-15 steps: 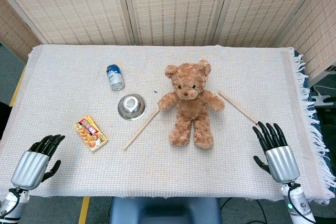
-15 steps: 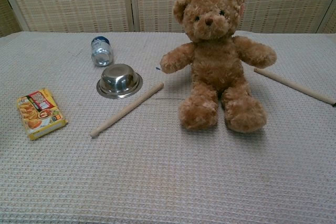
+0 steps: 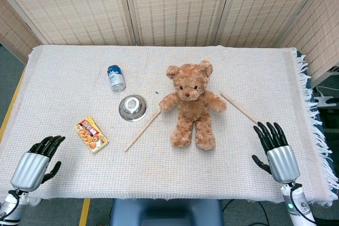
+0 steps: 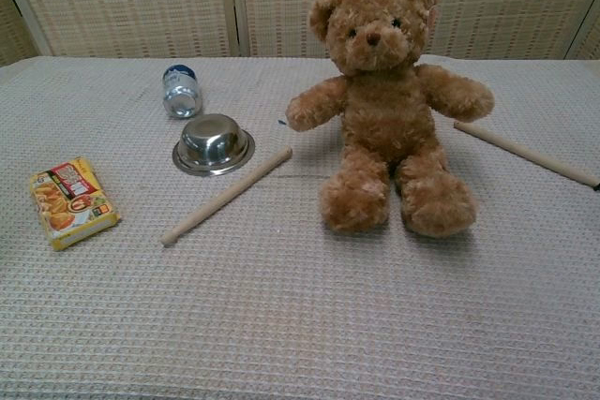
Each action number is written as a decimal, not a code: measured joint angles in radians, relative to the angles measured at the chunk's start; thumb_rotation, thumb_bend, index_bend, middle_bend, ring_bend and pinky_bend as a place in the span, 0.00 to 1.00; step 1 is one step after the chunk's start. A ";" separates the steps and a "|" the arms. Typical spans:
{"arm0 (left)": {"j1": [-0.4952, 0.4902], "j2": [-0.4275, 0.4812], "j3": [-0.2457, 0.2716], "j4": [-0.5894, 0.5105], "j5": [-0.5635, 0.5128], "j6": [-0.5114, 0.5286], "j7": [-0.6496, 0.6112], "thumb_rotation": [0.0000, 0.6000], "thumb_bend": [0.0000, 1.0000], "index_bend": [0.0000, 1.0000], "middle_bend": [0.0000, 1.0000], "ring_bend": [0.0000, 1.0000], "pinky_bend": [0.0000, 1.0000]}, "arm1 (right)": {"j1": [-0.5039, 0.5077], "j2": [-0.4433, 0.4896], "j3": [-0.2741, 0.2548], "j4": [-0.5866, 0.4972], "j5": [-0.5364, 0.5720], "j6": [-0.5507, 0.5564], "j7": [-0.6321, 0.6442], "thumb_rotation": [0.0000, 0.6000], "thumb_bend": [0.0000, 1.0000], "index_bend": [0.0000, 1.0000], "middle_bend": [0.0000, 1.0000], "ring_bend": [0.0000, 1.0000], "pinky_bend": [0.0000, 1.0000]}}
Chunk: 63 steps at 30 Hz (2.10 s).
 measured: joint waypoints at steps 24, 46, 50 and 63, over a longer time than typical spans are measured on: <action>0.002 0.007 0.005 -0.004 0.012 0.009 -0.010 1.00 0.39 0.13 0.16 0.15 0.35 | 0.307 -0.333 0.212 0.497 0.137 -0.240 0.084 1.00 0.13 0.36 0.34 0.14 0.25; 0.000 0.009 0.011 -0.007 0.027 0.011 -0.012 1.00 0.39 0.13 0.16 0.15 0.36 | 0.449 -0.561 0.227 0.879 0.194 -0.275 0.231 1.00 0.14 0.41 0.38 0.19 0.33; -0.001 0.009 0.013 -0.008 0.030 0.012 -0.014 1.00 0.39 0.13 0.16 0.15 0.36 | 0.473 -0.598 0.227 0.950 0.205 -0.276 0.243 1.00 0.14 0.41 0.39 0.20 0.36; -0.002 0.010 0.017 -0.008 0.036 0.009 -0.014 1.00 0.39 0.13 0.16 0.15 0.36 | 0.515 -0.653 0.230 1.062 0.245 -0.270 0.268 1.00 0.19 0.53 0.50 0.31 0.47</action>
